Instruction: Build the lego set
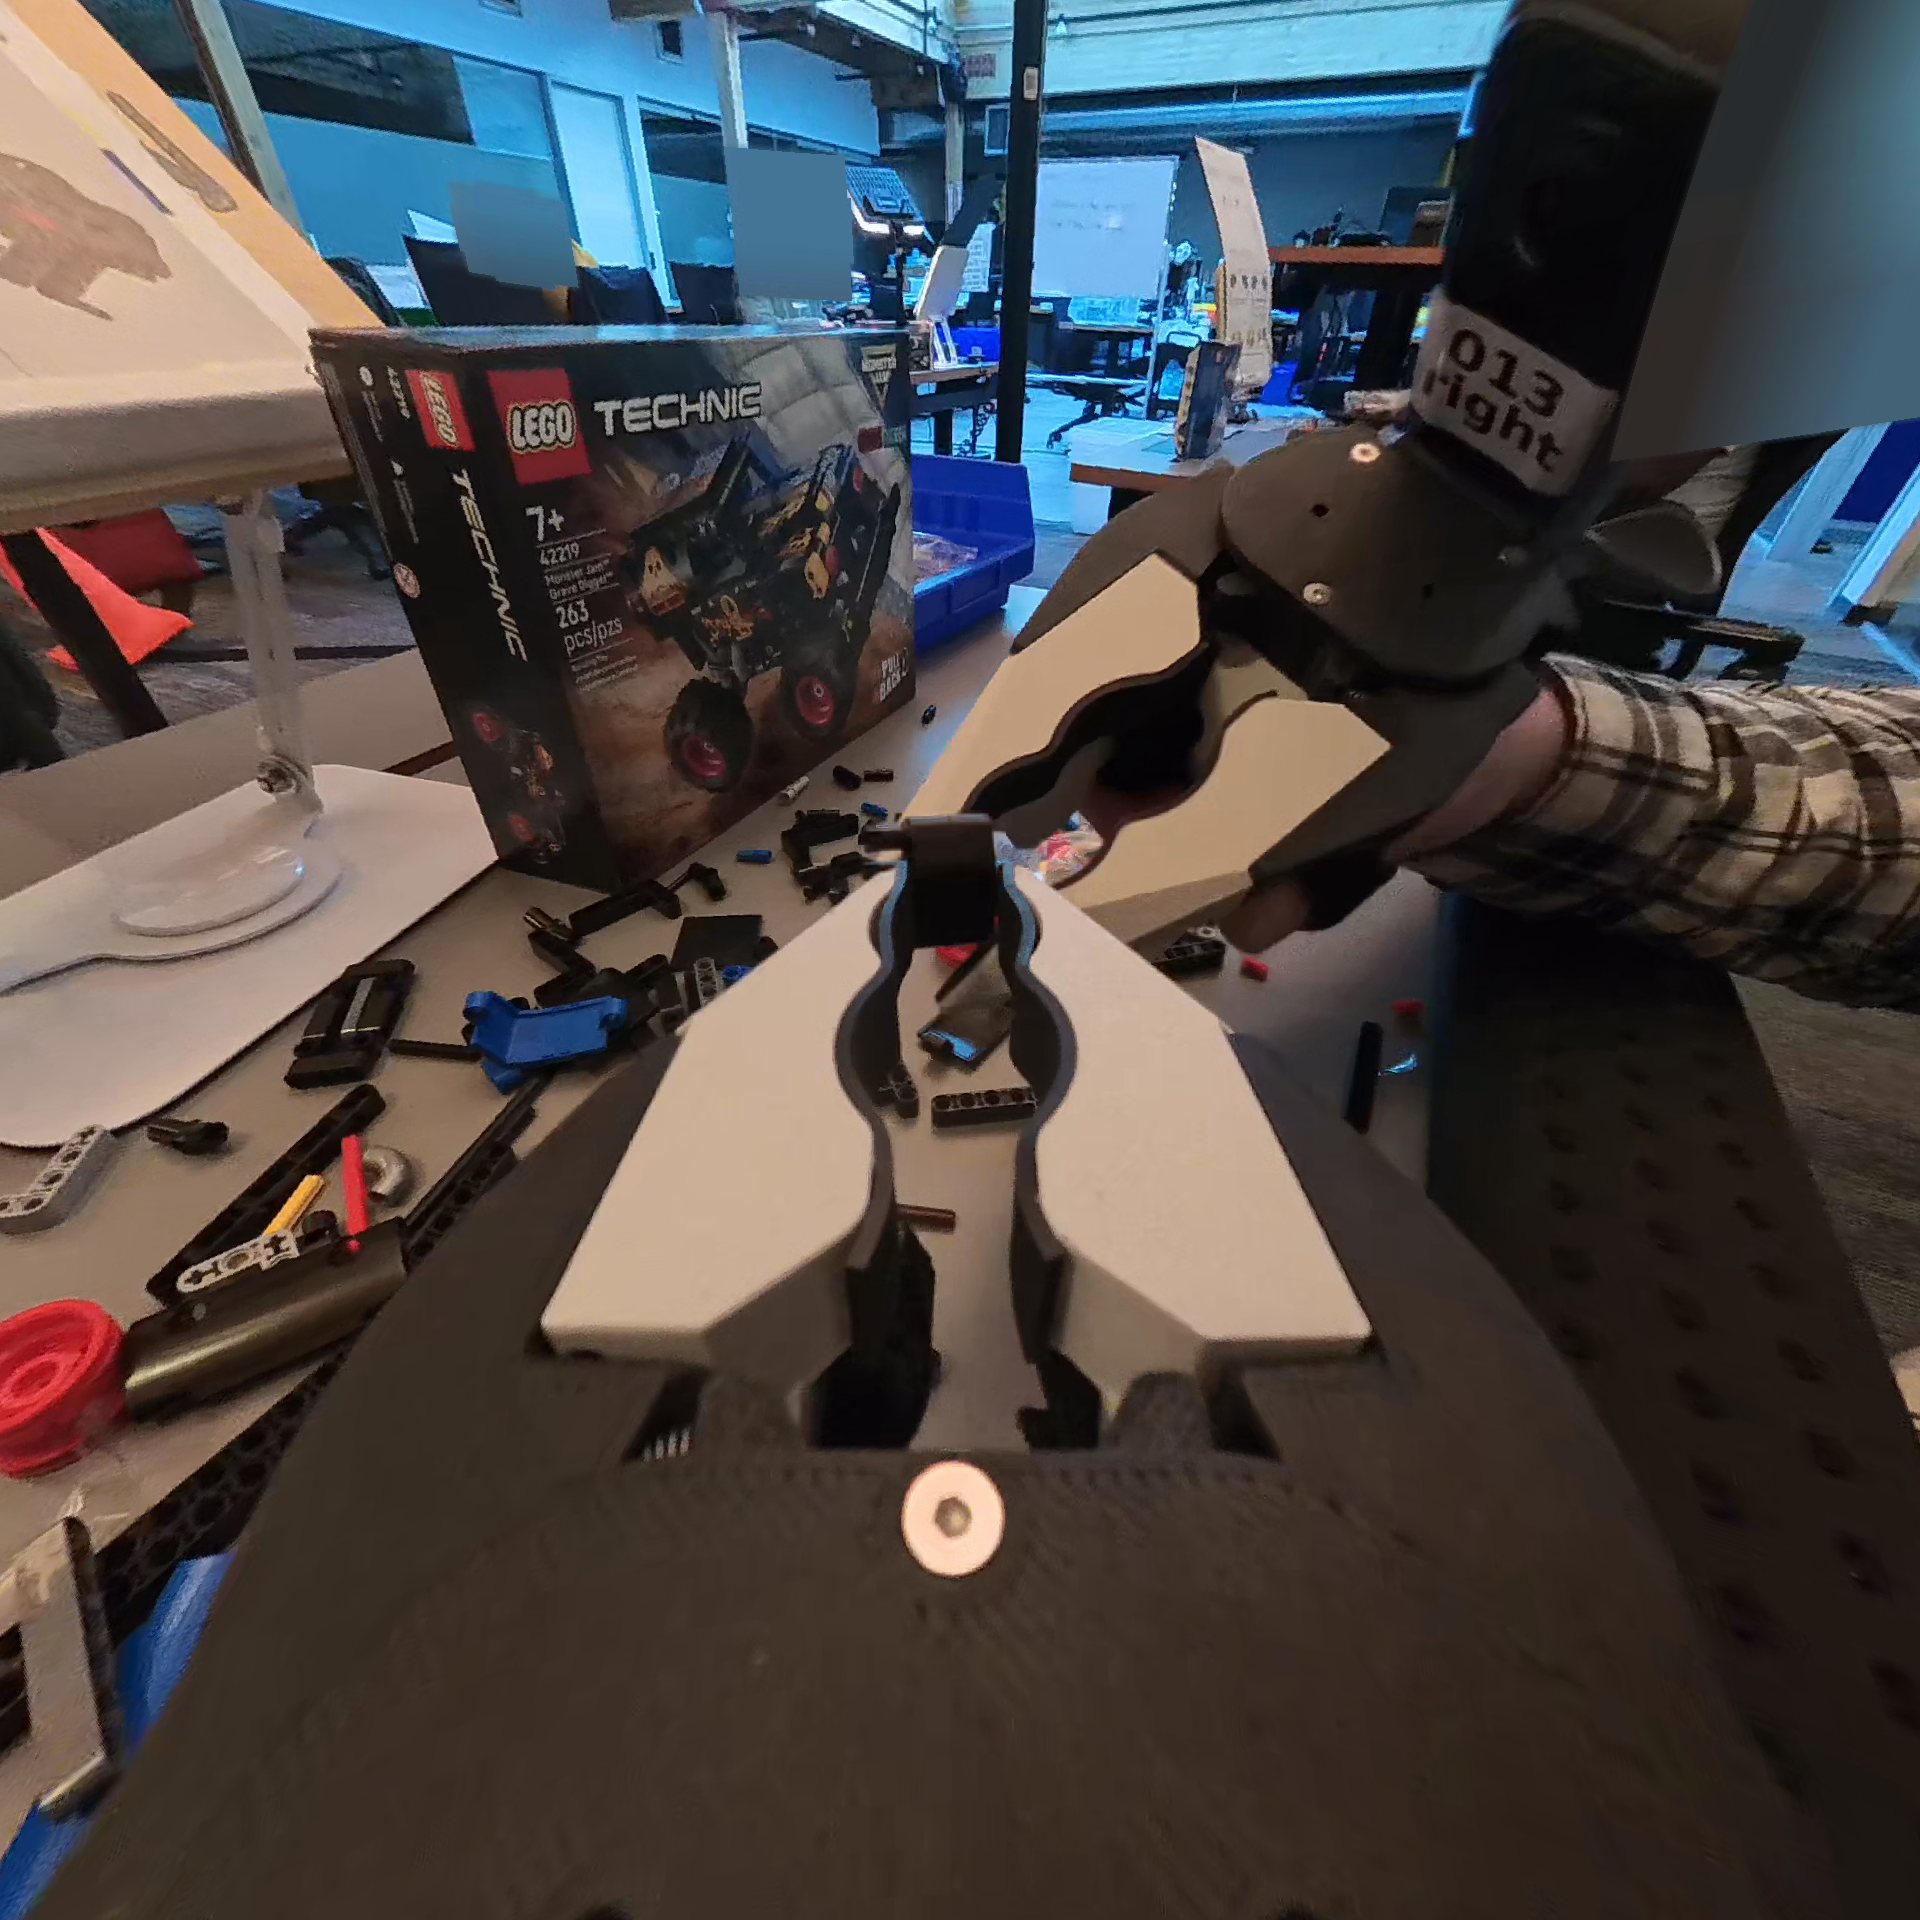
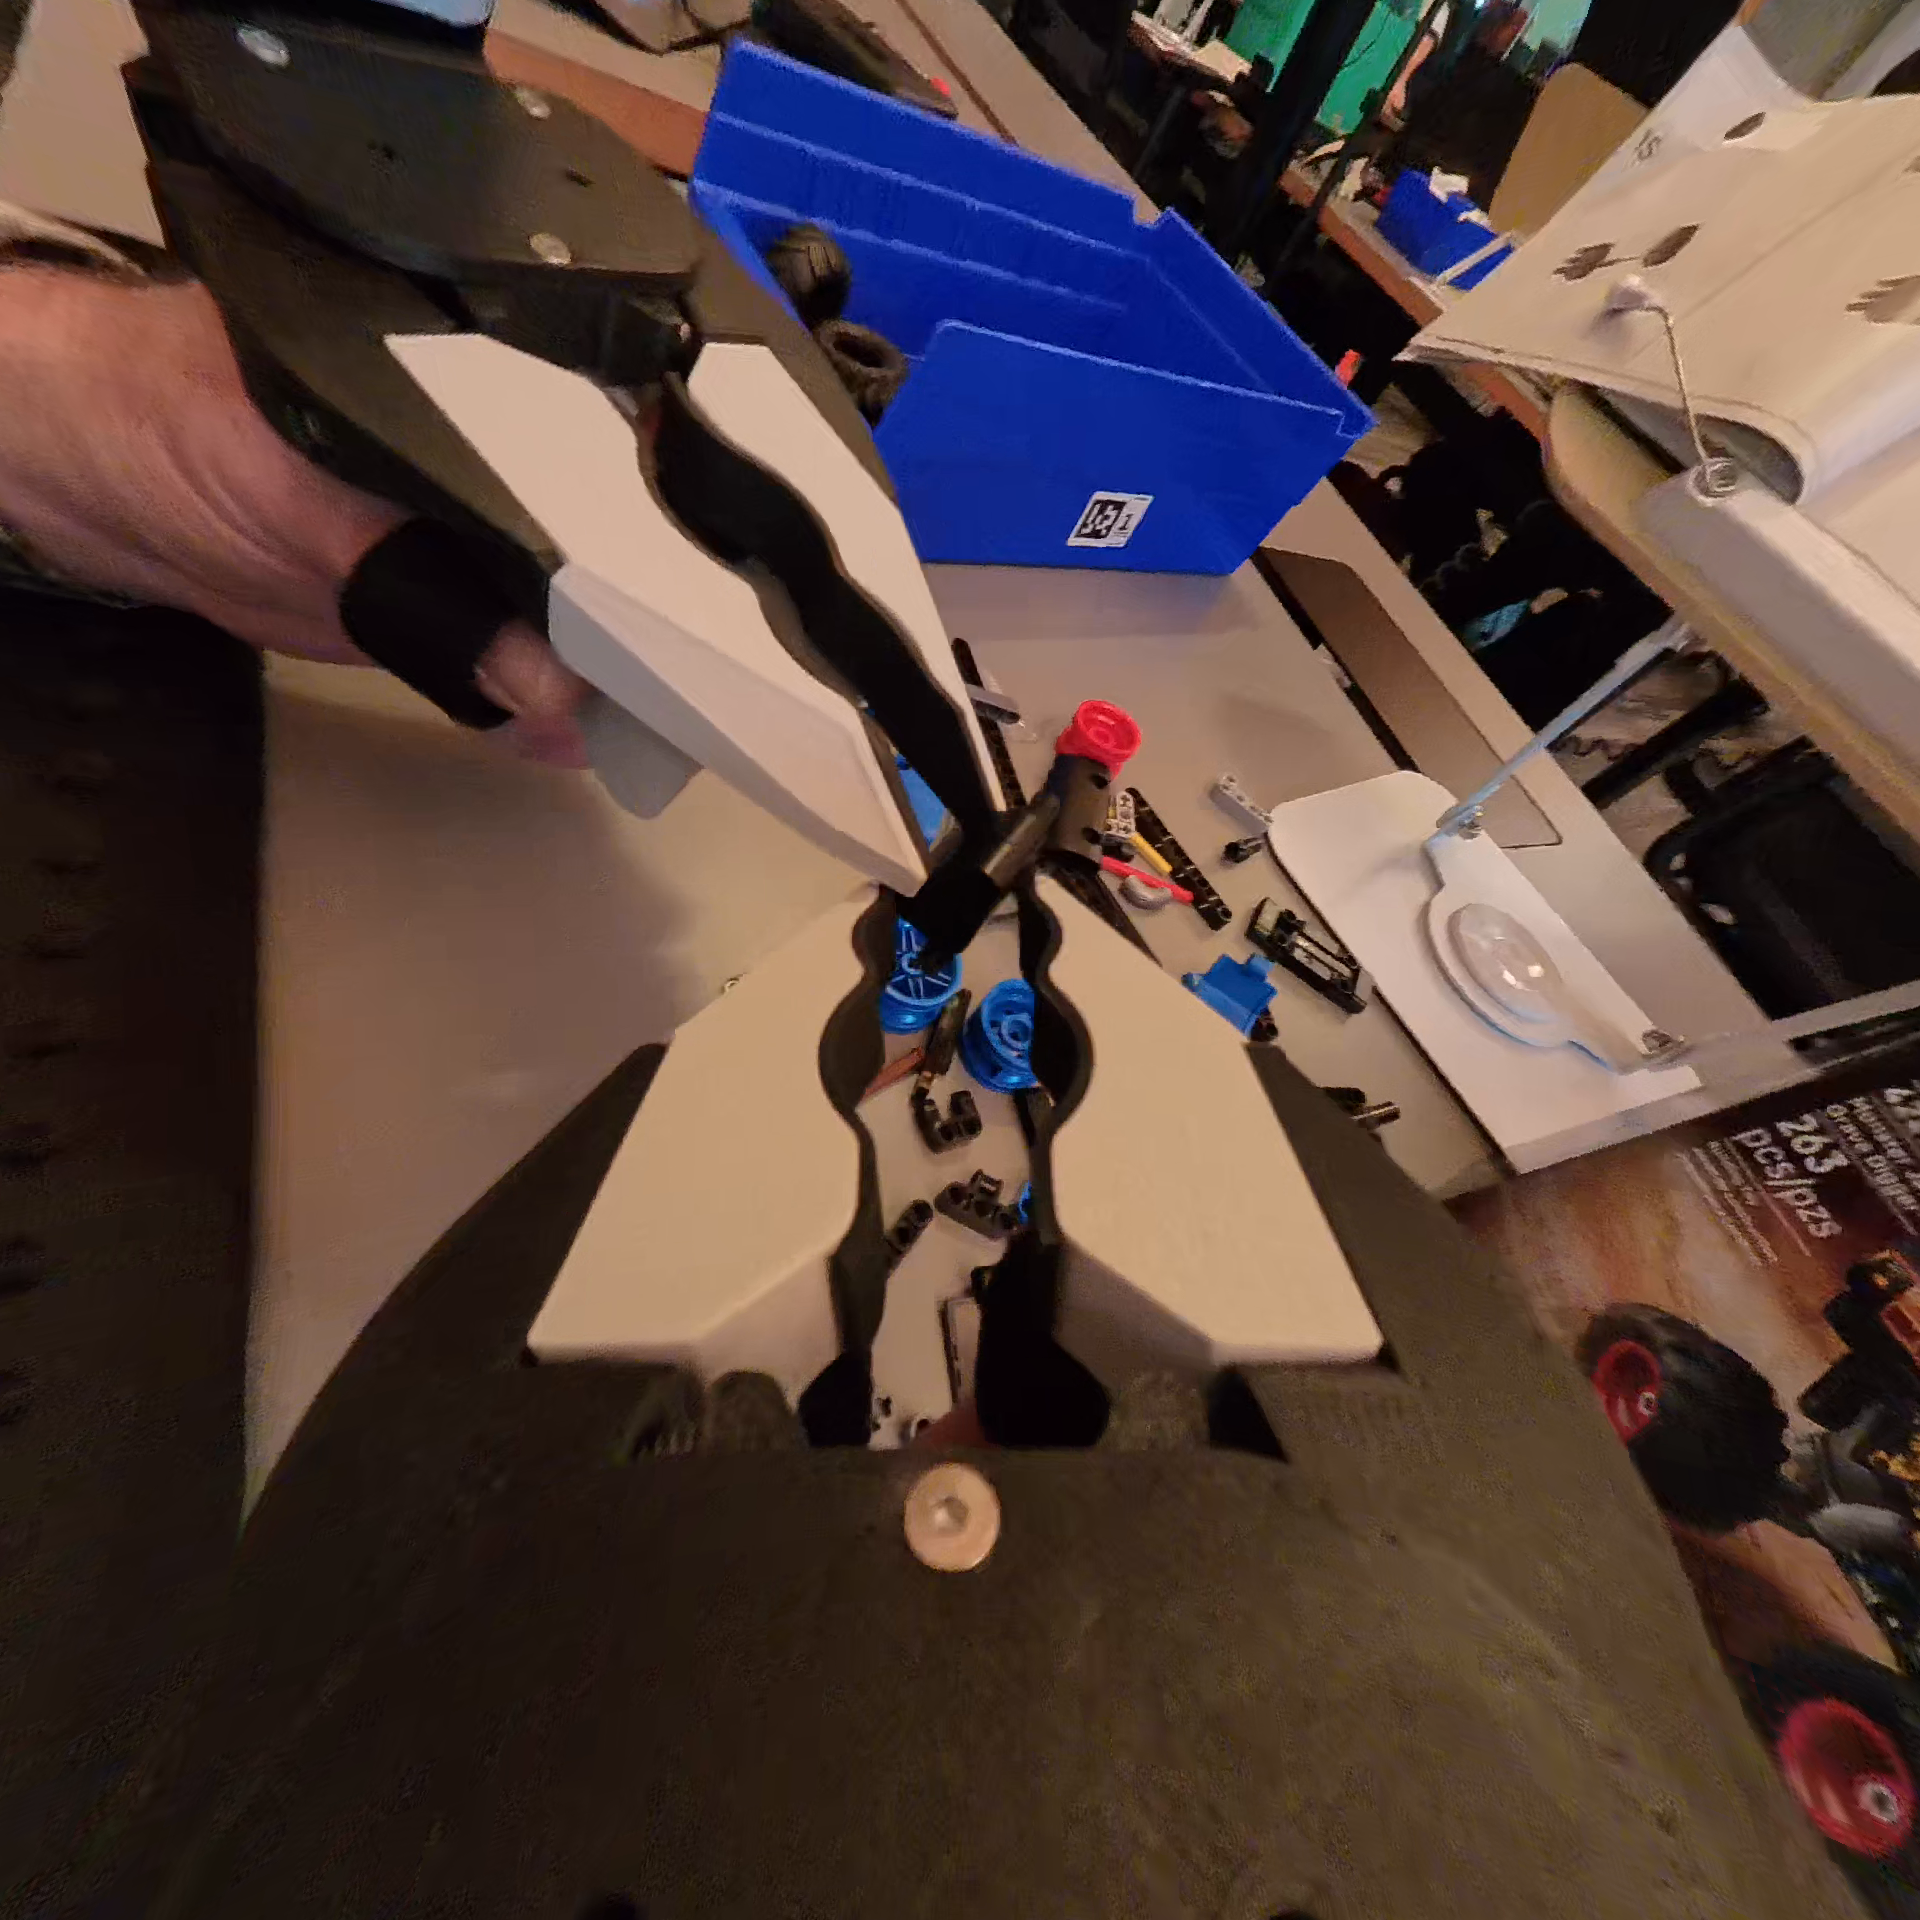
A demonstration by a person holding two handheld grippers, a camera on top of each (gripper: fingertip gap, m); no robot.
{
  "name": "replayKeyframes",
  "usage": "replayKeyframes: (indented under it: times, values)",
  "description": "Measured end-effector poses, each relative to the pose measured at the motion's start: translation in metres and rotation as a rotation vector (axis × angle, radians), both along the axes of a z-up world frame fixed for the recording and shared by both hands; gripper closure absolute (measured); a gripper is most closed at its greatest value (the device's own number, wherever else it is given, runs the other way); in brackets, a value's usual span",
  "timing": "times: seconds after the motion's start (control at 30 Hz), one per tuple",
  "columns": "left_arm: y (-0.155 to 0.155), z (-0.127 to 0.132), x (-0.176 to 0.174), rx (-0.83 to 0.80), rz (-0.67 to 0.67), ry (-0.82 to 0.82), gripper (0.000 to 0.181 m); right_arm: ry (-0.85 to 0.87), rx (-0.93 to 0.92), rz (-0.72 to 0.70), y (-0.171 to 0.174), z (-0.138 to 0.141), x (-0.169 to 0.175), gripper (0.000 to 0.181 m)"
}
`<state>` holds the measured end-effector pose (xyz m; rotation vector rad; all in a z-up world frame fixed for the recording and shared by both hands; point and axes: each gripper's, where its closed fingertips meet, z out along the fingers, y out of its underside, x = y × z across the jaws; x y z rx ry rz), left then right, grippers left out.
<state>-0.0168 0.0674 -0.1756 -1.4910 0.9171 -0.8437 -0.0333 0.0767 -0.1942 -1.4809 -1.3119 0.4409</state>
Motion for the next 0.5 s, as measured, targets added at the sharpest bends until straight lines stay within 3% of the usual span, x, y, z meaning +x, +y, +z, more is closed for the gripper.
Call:
replayKeyframes:
  times: [0.5]
  values:
    - [0.003, 0.015, -0.010, 0.032, 0.027, -0.055, 0.156, 0.131, -0.091, 0.103, -0.005, 0.012, 0.006, 0.164]
